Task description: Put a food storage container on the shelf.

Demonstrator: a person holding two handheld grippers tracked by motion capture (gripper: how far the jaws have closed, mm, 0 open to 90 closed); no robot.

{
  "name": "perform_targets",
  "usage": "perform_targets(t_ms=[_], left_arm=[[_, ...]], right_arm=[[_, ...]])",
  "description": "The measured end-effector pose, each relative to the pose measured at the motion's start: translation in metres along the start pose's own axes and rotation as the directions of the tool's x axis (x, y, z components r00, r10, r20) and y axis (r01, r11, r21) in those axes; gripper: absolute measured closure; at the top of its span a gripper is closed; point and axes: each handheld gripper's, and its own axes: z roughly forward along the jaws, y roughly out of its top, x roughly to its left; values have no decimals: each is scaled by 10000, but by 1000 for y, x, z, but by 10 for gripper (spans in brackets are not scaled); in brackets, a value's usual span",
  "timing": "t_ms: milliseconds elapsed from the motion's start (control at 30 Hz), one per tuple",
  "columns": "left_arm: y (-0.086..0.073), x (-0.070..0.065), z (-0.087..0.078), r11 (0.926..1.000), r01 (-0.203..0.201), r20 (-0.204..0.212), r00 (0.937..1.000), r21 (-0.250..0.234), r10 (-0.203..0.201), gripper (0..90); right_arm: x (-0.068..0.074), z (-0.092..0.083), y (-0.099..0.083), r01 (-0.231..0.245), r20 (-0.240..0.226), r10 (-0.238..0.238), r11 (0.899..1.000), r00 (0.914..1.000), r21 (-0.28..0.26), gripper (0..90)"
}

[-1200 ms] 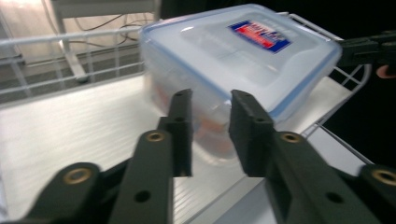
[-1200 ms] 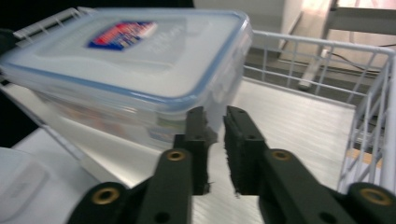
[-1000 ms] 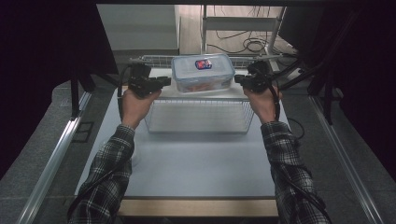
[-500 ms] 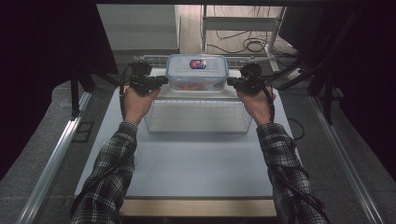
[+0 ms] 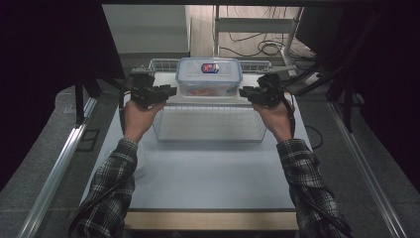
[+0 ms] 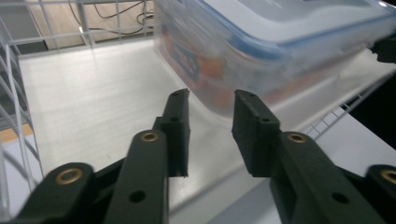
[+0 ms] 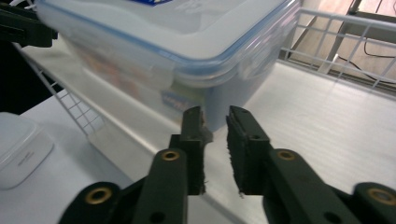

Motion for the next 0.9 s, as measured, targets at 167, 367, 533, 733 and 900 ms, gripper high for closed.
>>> perform_targets(t_ms=[167, 367, 533, 733, 900], left_arm=[[-15, -8, -4, 9994, -186, 232, 9996, 288, 180, 511], [-33, -20, -8, 9968, -636, 371, 9974, 482, 619, 370], [-45, -25, -14, 9962, -844, 604, 9947, 201, 831, 286], [-62, -37, -23, 9866, -1619, 589, 9853, 186, 1606, 172], [-76, -44, -24, 9780, -2065, 271, 9782, 292, 2057, 102]], right_arm=[[7, -7, -10, 56, -350, -58, 10000, 9994, -68, 588], [17, -16, -21, 207, -623, -215, 9997, 9978, -121, 481], [25, -25, -30, 373, -786, -390, 9990, 9961, -232, 399], [34, -30, -43, 536, -1098, -569, 9980, 9923, -329, 281], [37, -29, -54, 642, -1281, -670, 9976, 9895, -256, 189]])
